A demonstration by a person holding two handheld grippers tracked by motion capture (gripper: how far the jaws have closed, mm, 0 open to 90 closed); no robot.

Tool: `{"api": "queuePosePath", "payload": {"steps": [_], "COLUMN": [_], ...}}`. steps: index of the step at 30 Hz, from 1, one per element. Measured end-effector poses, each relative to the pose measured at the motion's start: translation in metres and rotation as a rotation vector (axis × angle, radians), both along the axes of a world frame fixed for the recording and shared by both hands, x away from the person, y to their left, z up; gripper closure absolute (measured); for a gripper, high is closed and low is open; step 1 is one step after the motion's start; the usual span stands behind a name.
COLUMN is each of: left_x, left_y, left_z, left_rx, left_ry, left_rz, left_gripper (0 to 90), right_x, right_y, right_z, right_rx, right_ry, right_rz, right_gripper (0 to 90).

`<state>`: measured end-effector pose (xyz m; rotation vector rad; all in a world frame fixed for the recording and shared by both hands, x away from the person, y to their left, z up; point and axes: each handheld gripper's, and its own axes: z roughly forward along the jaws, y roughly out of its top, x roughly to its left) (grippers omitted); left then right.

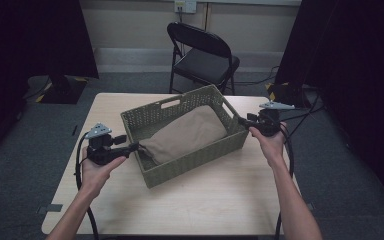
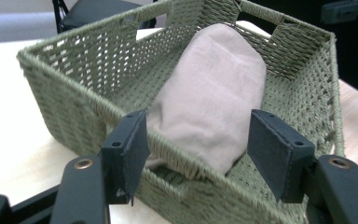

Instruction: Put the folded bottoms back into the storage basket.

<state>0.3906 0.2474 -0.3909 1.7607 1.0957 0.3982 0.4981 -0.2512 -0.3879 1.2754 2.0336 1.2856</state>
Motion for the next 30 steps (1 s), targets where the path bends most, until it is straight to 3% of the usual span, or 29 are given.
{"api": "queuePosePath", "payload": {"steps": [2,5,7,10,18,24,27,30], "left_x": [-0.002,-0.002,0.001,0.003,0.004,0.006,0.008,0.009], "left_y": [0.003,0.001,-0.004,-0.008,-0.009,-0.007,-0.004,-0.004], "left_z": [-0.005,-0.011,-0.019,-0.022,-0.023,-0.023,-0.024,-0.024], "left_rx": [-0.018,-0.005,-0.014,0.001,0.012,0.021,-0.006,0.005], "left_ry": [0.023,0.037,0.078,0.089,0.087,0.083,0.088,0.088], "left_rz": [0.002,0.002,-0.03,-0.027,-0.036,-0.032,-0.024,-0.016], "left_gripper": [37.1,36.1,35.1,35.5,40.6,41.8,44.5,45.5], "right_x": [-0.001,0.0,0.001,0.001,-0.004,-0.012,-0.018,-0.021], "right_y": [-0.002,-0.002,-0.001,-0.001,-0.002,-0.003,-0.001,-0.001], "right_z": [-0.008,-0.014,-0.019,-0.021,-0.024,-0.024,-0.023,-0.023], "right_rx": [-0.011,-0.025,-0.038,-0.04,-0.004,0.0,-0.016,-0.015], "right_ry": [0.02,0.039,0.057,0.058,0.062,0.063,0.065,0.07], "right_rz": [-0.01,-0.017,-0.018,-0.008,-0.013,-0.013,-0.021,-0.017], "right_gripper": [50.9,51.5,57.0,63.1,64.9,64.4,63.9,63.4]}}
